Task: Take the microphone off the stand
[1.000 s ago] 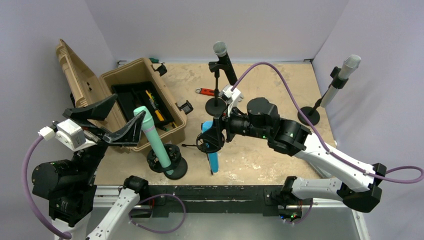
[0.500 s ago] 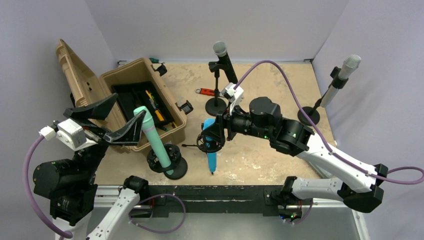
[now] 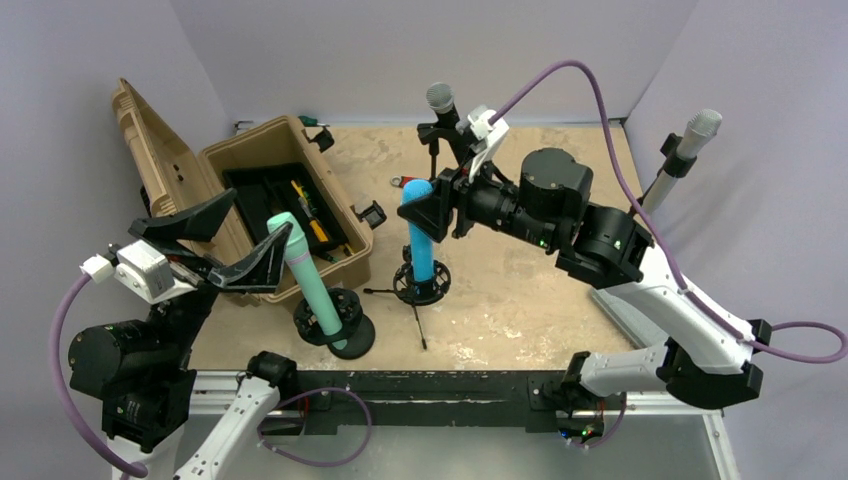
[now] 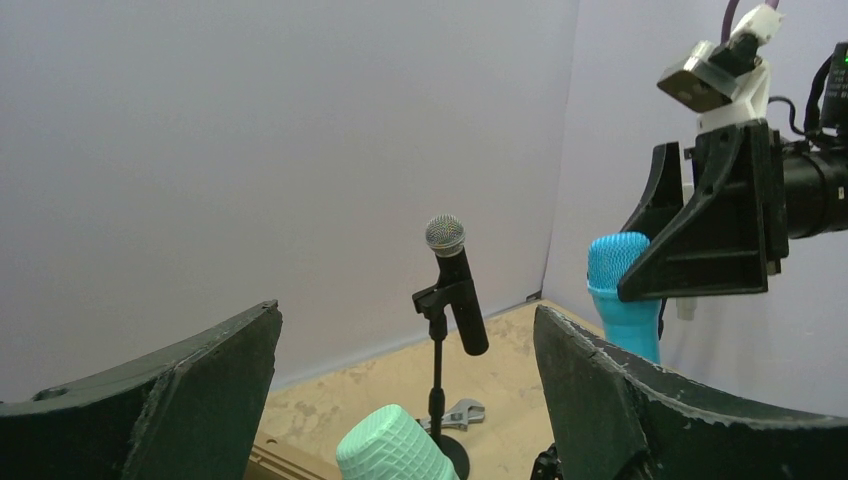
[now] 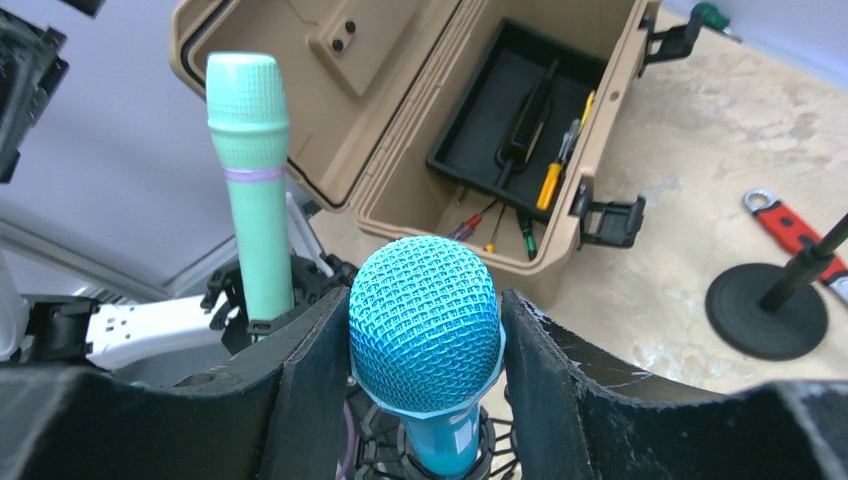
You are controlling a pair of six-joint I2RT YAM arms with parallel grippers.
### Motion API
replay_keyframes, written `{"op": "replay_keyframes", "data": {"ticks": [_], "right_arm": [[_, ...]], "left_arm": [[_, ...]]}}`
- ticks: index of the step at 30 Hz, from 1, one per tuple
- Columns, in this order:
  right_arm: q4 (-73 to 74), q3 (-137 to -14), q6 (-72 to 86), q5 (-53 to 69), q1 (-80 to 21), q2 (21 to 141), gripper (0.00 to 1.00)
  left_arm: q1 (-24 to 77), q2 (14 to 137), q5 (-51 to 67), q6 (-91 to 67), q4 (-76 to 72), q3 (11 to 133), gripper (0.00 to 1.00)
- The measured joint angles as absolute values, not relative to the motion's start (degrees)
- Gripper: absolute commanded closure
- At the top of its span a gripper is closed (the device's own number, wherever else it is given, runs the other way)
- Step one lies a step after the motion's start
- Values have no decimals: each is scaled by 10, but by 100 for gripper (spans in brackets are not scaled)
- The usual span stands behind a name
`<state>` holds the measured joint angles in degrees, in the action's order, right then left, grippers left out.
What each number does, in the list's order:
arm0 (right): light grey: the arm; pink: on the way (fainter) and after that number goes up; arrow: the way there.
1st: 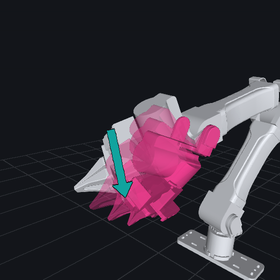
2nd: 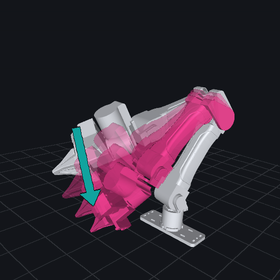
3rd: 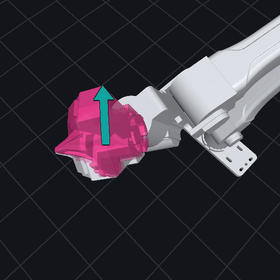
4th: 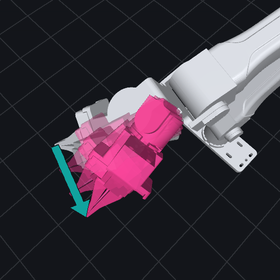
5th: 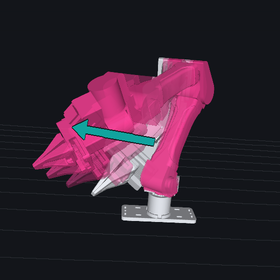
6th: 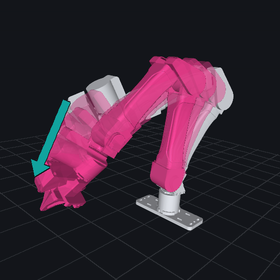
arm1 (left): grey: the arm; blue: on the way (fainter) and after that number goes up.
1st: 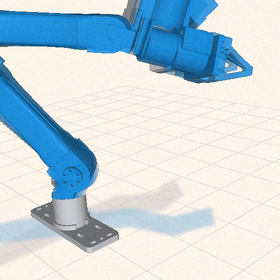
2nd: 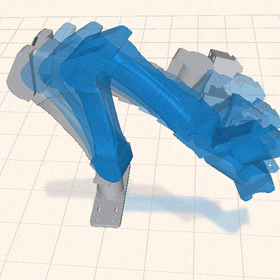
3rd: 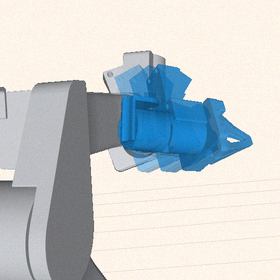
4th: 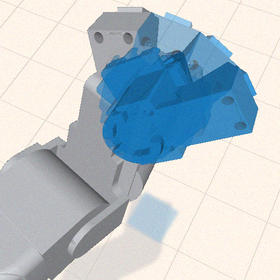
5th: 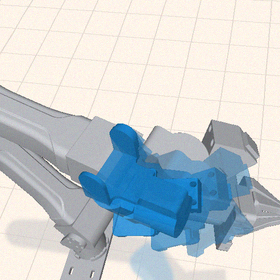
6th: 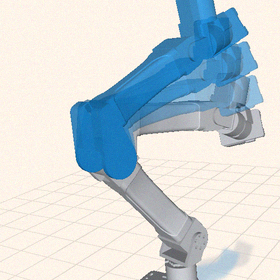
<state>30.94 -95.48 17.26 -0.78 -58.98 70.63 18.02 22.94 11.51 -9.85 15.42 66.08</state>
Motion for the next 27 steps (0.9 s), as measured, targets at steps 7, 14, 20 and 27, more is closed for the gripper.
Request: {"op": "replay_keyframes", "data": {"ticks": [7, 14, 20, 27], "right_arm": [[330, -1075, 154, -56, -591, 747, 100], [321, -1122, 127, -142, -591, 738, 100], [274, -1065, 80, -322, -592, 663, 100], [145, -911, -28, -579, -557, 592, 100]], "left_arm": [[180, 228, 115, -99, 153, 661, 7], [180, 228, 118, -99, 150, 660, 7], [180, 228, 118, -101, 146, 660, 7], [180, 228, 123, -108, 145, 660, 7]]}}
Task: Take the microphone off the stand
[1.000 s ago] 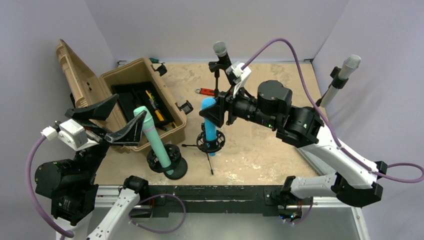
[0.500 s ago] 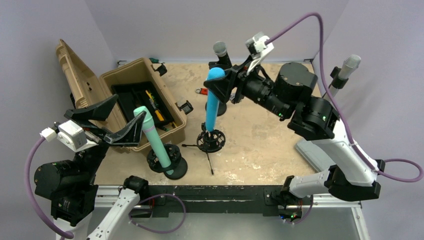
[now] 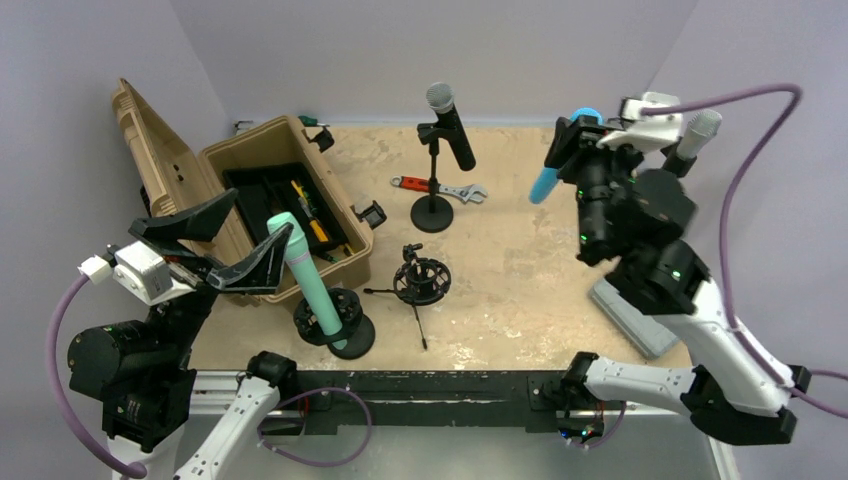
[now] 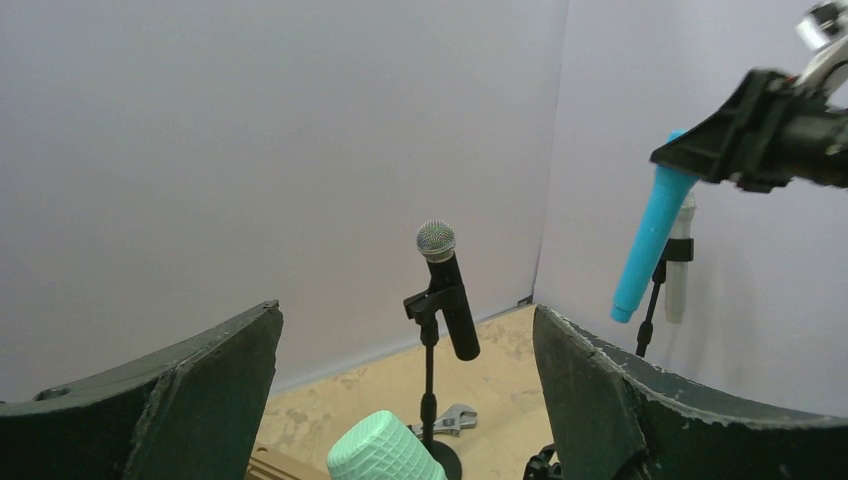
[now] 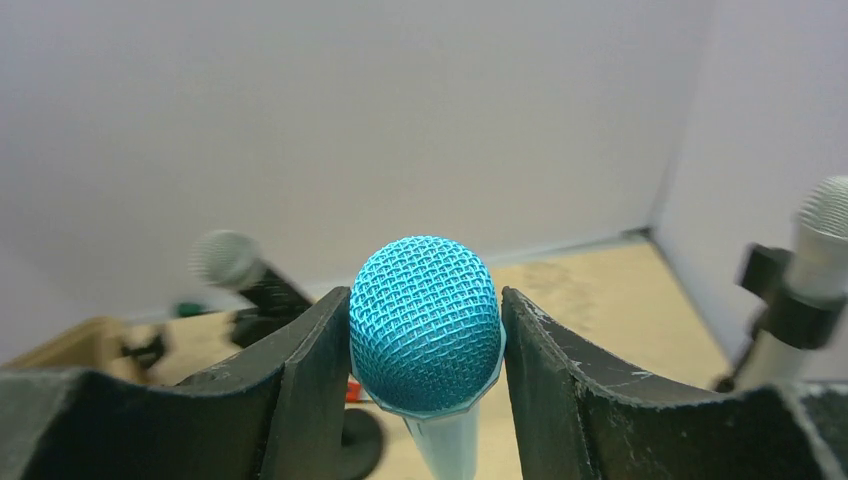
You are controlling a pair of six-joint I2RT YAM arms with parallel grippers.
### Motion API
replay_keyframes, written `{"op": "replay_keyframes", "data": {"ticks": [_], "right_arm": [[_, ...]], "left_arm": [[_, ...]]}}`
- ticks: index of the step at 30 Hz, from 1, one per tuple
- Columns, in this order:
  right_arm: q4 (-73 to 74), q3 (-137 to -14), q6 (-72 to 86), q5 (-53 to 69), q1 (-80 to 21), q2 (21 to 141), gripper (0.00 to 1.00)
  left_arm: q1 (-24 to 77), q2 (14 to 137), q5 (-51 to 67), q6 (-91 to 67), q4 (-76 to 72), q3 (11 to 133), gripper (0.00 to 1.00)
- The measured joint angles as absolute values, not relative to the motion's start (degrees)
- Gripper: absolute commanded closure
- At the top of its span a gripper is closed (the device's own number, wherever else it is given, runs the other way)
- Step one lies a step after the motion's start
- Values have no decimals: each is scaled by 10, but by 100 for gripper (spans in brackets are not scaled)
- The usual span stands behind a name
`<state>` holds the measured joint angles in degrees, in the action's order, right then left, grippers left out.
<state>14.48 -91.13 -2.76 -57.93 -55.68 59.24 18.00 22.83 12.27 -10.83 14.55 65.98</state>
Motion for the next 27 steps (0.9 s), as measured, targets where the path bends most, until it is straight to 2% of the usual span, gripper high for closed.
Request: {"op": "replay_keyframes", "data": {"ticks": [7, 17, 27], "right_arm": [[168, -839, 40, -534, -334, 725, 100], [174, -840, 75, -410, -230, 1016, 100], [154, -1070, 54, -289, -144, 1216, 100]], "left_arm": [[180, 229, 127, -114, 142, 658, 8], [180, 229, 128, -114, 138, 647, 8], [180, 228, 128, -115, 138, 645, 9]]}}
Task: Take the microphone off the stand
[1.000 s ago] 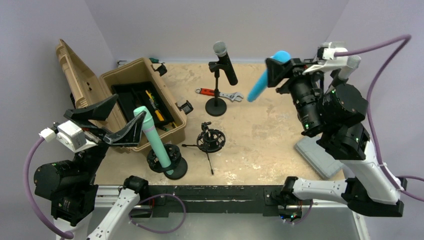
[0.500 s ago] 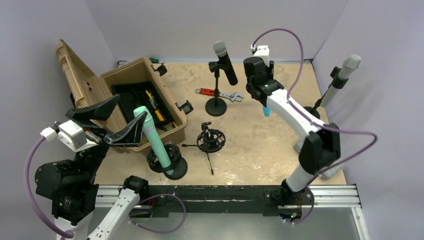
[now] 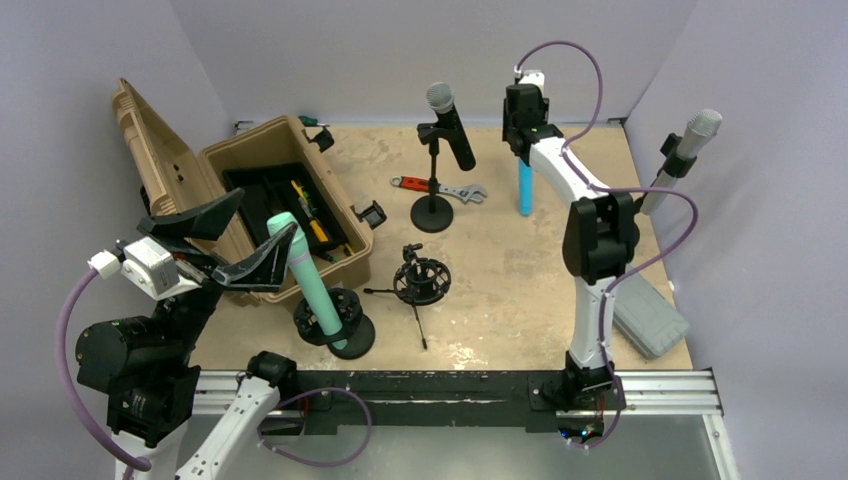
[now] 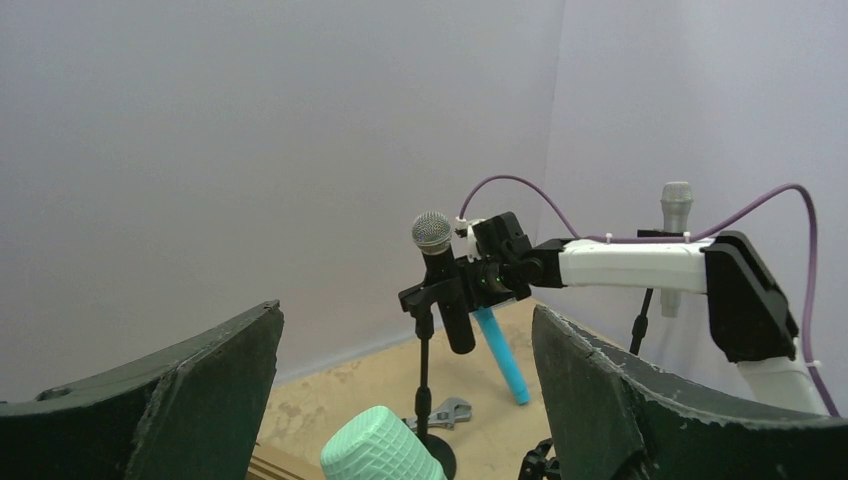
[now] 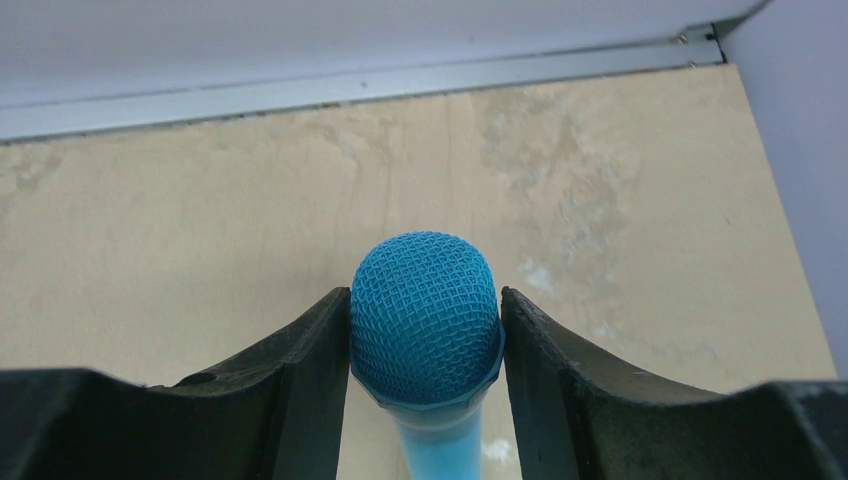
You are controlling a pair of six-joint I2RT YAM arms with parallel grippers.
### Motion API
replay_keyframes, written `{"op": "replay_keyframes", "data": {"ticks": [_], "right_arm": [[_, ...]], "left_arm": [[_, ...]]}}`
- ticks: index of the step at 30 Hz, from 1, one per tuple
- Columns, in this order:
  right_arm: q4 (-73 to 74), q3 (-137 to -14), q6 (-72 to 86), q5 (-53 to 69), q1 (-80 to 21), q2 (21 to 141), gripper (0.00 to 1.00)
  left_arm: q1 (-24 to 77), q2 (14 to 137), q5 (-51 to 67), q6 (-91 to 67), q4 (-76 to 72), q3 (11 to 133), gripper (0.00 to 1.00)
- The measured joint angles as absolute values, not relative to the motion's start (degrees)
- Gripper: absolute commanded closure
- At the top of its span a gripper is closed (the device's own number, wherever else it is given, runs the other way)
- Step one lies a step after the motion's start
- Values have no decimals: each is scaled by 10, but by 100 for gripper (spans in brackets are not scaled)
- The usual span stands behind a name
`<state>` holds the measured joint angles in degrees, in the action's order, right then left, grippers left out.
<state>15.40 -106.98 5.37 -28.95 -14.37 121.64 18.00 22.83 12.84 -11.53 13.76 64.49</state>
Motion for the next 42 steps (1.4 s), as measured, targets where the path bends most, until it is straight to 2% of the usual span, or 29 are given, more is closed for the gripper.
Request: {"op": "replay_keyframes", "data": {"ticks": [13, 23, 31, 34, 35, 37, 39, 42], "right_arm": [[164, -1322, 43, -209, -118, 1448, 100], [167, -1331, 40, -199, -119, 1496, 100], [167, -1338, 40, -194, -119, 1498, 75], [167, -1340, 40, -184, -119, 1498, 61], [167, -1341, 40, -183, -119, 1498, 53], [167, -1341, 40, -180, -119, 1498, 45], [168, -1341, 40, -176, -119, 1498, 32], [170, -1345, 40, -170, -119, 1498, 24]], "left_arm": [[178, 228, 138, -129, 138, 645, 9], [160, 228, 149, -135, 137, 645, 9], [158, 231, 150, -141, 136, 645, 9], [158, 233, 150, -142, 133, 645, 9], [158, 233, 150, -142, 133, 645, 9], [158, 233, 150, -142, 132, 645, 9], [158, 233, 150, -142, 131, 645, 9], [158, 233, 150, -142, 129, 645, 9]]}}
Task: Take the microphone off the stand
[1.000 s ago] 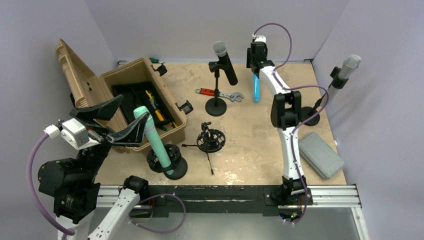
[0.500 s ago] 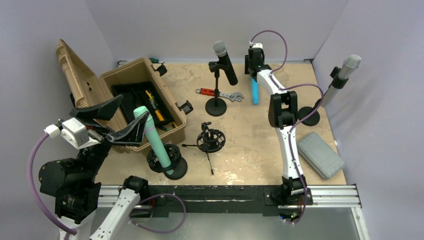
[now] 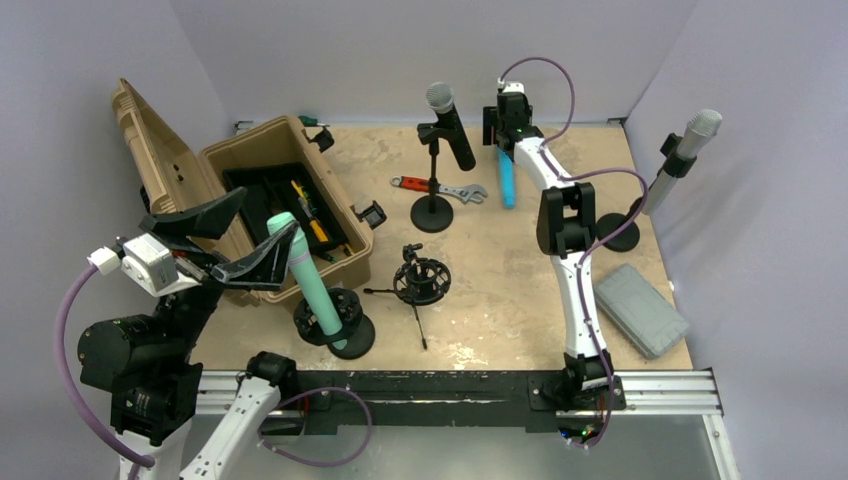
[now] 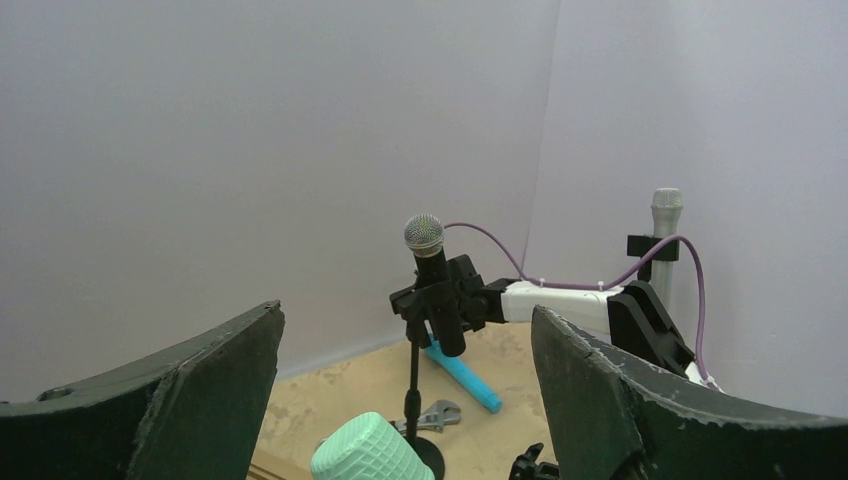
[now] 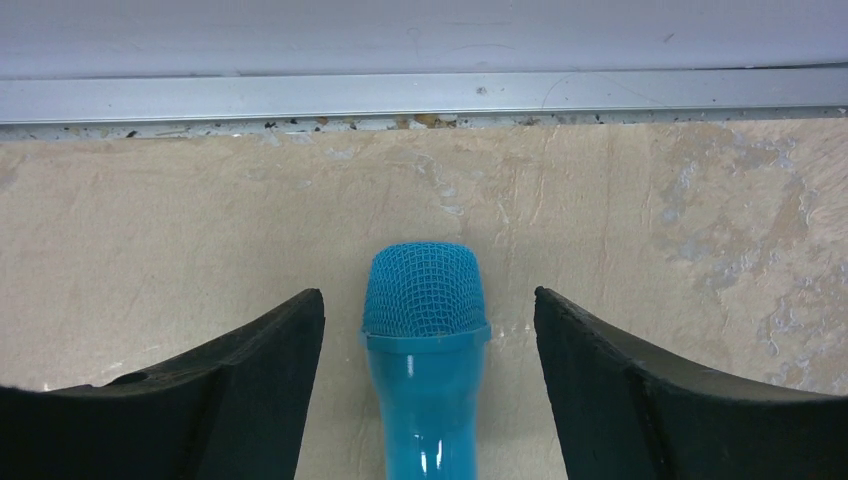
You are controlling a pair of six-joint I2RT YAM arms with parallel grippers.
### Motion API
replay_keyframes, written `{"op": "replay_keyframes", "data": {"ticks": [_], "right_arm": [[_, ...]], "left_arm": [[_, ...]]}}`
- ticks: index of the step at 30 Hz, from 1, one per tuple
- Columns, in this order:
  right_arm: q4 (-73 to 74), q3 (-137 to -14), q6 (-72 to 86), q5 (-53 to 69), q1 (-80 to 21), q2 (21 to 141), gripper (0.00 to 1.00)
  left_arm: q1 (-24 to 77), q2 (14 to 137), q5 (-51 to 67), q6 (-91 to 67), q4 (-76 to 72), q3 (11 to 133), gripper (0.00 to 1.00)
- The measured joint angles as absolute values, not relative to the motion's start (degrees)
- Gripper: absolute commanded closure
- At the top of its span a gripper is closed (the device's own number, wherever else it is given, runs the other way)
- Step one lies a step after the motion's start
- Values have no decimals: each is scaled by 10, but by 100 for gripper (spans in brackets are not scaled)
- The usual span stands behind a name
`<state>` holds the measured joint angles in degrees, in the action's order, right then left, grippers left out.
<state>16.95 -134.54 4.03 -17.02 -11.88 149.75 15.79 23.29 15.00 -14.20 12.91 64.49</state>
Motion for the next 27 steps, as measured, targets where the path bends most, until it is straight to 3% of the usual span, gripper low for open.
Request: {"op": "replay_keyframes", "data": {"ticks": [10, 15, 22, 27], "right_arm": [[201, -1392, 39, -168, -119, 1503, 17], [246, -1372, 58, -166, -119, 1465, 5], [295, -1186, 133, -170, -119, 1228, 1], [274, -978, 203, -152, -120, 1011, 2]], "left_arm": [[158, 234, 150, -144, 124, 634, 9], [158, 239, 150, -144, 124, 631, 10], [159, 240, 148, -144, 123, 629, 10], [163, 240, 147, -144, 122, 629, 10]]}}
